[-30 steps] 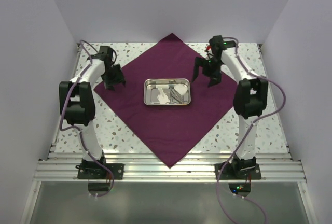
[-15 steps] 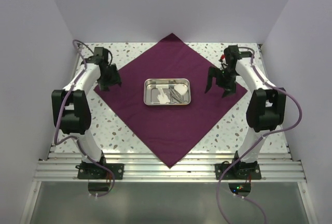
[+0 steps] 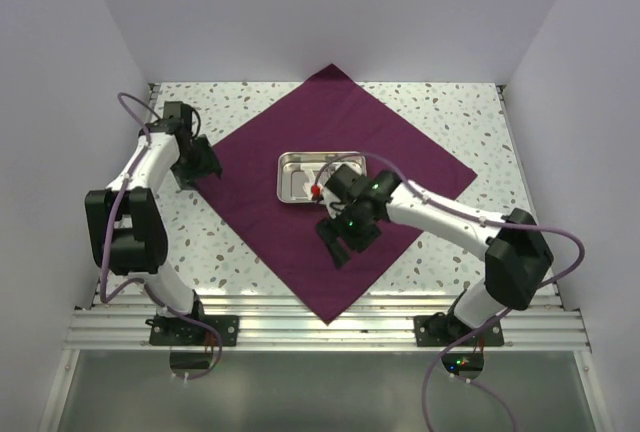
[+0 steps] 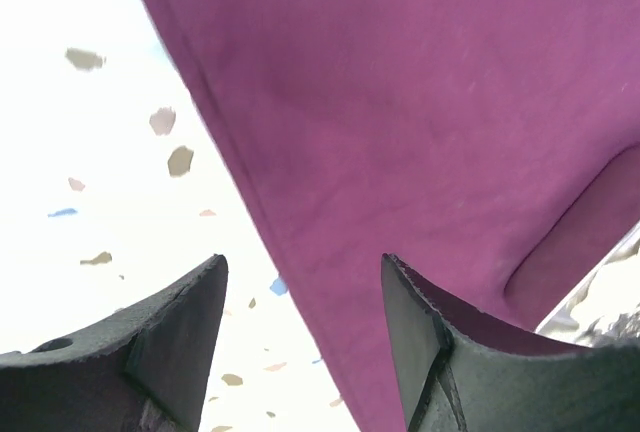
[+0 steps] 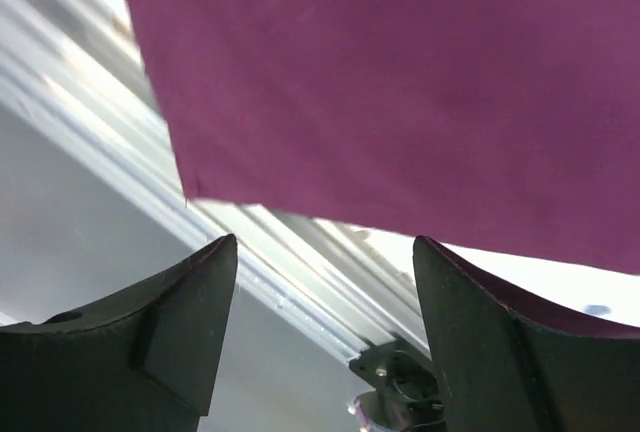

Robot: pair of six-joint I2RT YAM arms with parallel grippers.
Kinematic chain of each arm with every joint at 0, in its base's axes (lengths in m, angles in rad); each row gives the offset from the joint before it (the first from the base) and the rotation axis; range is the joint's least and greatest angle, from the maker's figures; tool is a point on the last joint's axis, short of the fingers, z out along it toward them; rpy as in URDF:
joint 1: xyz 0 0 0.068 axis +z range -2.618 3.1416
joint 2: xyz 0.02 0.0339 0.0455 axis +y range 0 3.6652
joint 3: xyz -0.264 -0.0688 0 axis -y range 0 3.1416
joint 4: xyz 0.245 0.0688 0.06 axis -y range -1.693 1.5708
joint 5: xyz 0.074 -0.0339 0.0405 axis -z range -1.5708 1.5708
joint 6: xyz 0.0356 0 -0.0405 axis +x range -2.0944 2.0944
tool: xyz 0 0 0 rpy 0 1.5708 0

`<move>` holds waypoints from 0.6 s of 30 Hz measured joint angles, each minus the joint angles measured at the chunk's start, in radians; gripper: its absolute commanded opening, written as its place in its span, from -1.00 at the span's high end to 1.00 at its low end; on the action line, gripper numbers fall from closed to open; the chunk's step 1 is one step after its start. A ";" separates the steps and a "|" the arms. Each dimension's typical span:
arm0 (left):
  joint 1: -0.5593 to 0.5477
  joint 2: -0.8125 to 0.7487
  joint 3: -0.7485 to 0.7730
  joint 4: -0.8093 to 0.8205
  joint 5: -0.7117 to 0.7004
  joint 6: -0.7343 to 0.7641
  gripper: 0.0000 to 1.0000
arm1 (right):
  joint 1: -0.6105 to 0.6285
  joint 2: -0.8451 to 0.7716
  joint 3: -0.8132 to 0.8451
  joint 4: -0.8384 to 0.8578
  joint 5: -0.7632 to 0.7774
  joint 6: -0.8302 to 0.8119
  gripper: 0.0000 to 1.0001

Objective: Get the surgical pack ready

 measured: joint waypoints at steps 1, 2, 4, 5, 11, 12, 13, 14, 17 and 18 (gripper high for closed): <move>0.002 -0.010 -0.012 -0.006 0.007 -0.001 -0.33 | 0.056 0.000 -0.032 0.013 -0.002 0.001 -0.43; 0.002 -0.021 -0.021 -0.012 0.012 -0.004 -0.34 | 0.101 0.000 -0.059 0.025 -0.005 0.003 -0.40; 0.002 -0.041 -0.033 -0.022 0.028 -0.006 -0.33 | 0.182 0.000 -0.099 0.052 -0.005 0.011 -0.39; 0.002 -0.049 -0.035 -0.026 0.036 -0.005 -0.33 | 0.216 0.000 -0.110 0.066 0.000 0.015 -0.39; 0.002 -0.082 -0.072 -0.014 0.091 0.003 -0.33 | 0.455 0.065 -0.124 0.150 0.045 0.053 -0.41; 0.002 -0.091 -0.089 -0.003 0.101 0.004 -0.33 | 0.489 0.090 -0.124 0.163 0.051 0.063 -0.42; 0.002 -0.100 -0.105 0.002 0.112 0.004 -0.33 | 0.514 0.113 -0.124 0.172 0.058 0.072 -0.41; 0.002 -0.111 -0.122 0.005 0.121 0.004 -0.33 | 0.539 0.138 -0.124 0.182 0.074 0.085 -0.40; 0.002 -0.143 -0.172 0.017 0.148 0.005 -0.33 | 0.568 0.186 -0.114 0.188 0.124 0.114 -0.31; 0.002 -0.150 -0.183 0.019 0.157 0.005 -0.33 | 0.572 0.198 -0.112 0.192 0.141 0.125 -0.26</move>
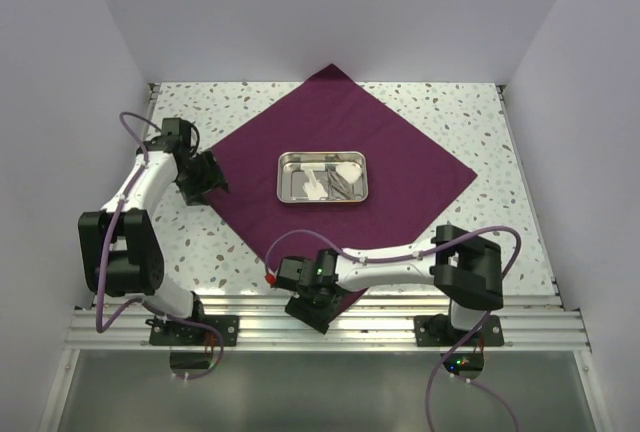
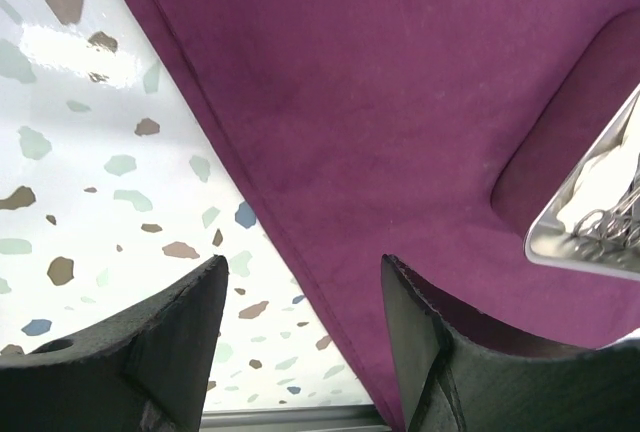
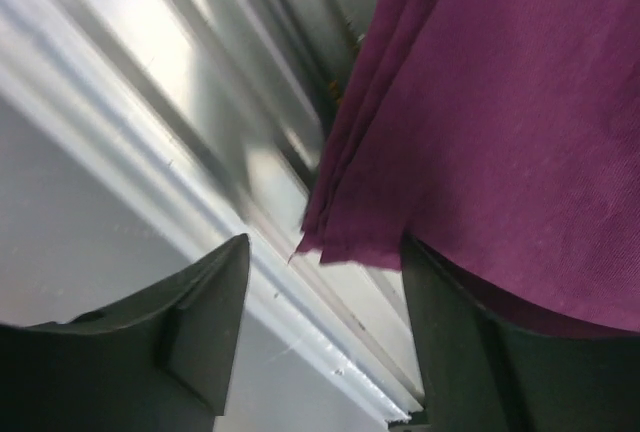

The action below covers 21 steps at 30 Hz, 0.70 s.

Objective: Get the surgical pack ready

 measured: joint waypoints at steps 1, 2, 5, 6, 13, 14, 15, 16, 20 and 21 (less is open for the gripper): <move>0.000 -0.006 -0.009 0.001 0.006 0.002 -0.33 | 0.003 0.008 0.001 0.005 0.015 0.008 -0.22; 0.000 -0.012 -0.017 0.004 0.011 0.005 -0.33 | 0.005 0.013 0.001 0.009 0.024 0.014 -0.18; 0.000 -0.023 -0.029 0.005 0.019 0.009 -0.33 | 0.013 0.024 0.002 0.018 0.064 0.034 -0.08; 0.000 -0.025 -0.031 0.005 0.022 0.010 -0.33 | 0.016 0.026 0.002 0.023 0.074 0.040 0.01; 0.000 -0.034 -0.031 0.008 0.027 0.024 -0.33 | 0.033 0.034 0.015 0.016 0.140 0.064 0.50; 0.000 -0.034 -0.031 0.008 0.027 0.024 -0.33 | 0.034 0.032 0.015 0.012 0.154 0.068 0.56; 0.000 -0.034 -0.031 0.008 0.027 0.025 -0.33 | 0.034 0.031 0.016 0.008 0.163 0.074 0.72; 0.000 -0.034 -0.031 0.008 0.027 0.024 -0.33 | 0.035 0.031 0.019 0.002 0.169 0.078 0.80; 0.000 -0.034 -0.031 0.008 0.030 0.024 -0.33 | 0.039 0.031 0.076 -0.062 0.246 0.091 1.00; 0.000 -0.034 -0.031 0.008 0.030 0.024 -0.33 | 0.035 0.031 0.100 -0.082 0.275 0.092 1.00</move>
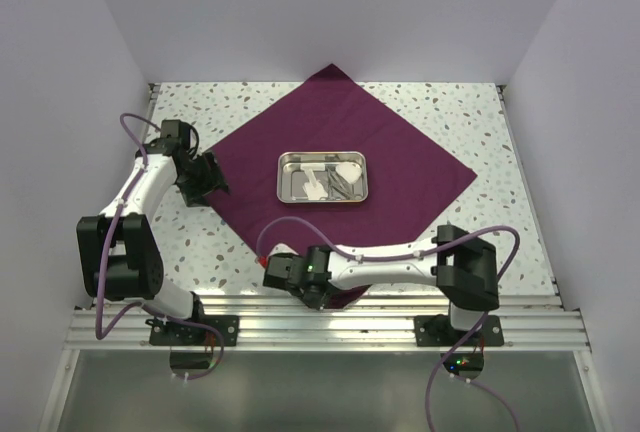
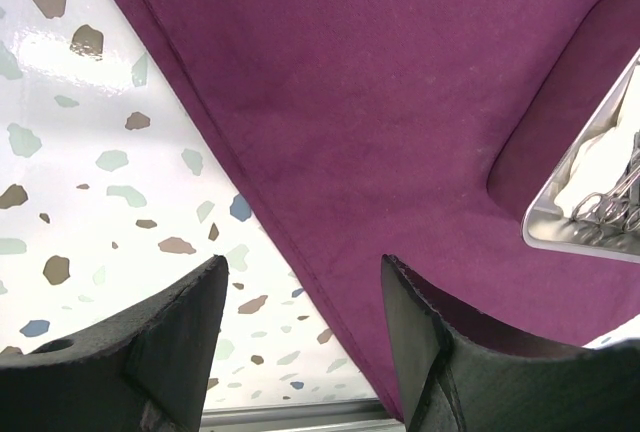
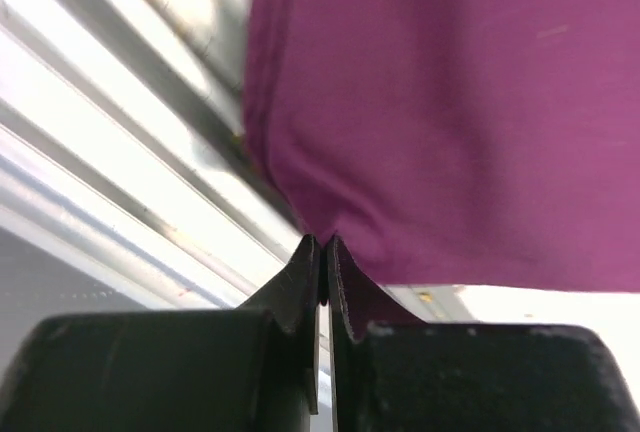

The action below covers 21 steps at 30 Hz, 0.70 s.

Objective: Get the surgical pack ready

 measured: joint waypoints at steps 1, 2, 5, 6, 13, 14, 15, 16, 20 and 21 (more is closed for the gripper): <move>0.000 0.000 0.000 0.000 0.000 0.000 -0.33 | -0.006 0.000 0.028 -0.021 0.024 0.000 1.00; 0.000 0.000 0.001 0.000 0.000 0.000 -0.33 | -0.019 -0.002 0.064 -0.038 0.055 -0.001 1.00; 0.000 0.000 0.007 0.000 0.000 0.000 -0.33 | -0.089 -0.018 0.146 -0.059 0.118 -0.013 1.00; 0.000 0.000 0.010 0.000 0.000 0.000 -0.33 | -0.124 -0.028 0.168 -0.059 0.136 -0.020 1.00; 0.000 0.016 0.011 0.001 0.005 0.000 -0.33 | -0.426 -0.017 0.423 -0.030 0.204 -0.173 1.00; 0.000 0.021 0.011 0.001 0.007 0.000 -0.33 | -0.452 0.004 0.473 -0.021 0.204 -0.195 1.00; 0.000 0.024 0.011 0.001 0.010 0.000 -0.32 | -0.466 0.026 0.522 -0.022 0.205 -0.212 1.00; 0.000 0.030 0.012 0.001 0.014 0.000 -0.31 | -0.477 0.058 0.581 -0.021 0.203 -0.230 1.00; 0.000 0.047 0.017 0.001 0.019 0.000 -0.32 | -0.476 0.131 0.657 -0.011 0.157 -0.261 1.00; 0.000 0.047 0.018 0.001 0.019 0.000 -0.32 | -0.470 0.123 0.619 -0.002 0.139 -0.261 1.00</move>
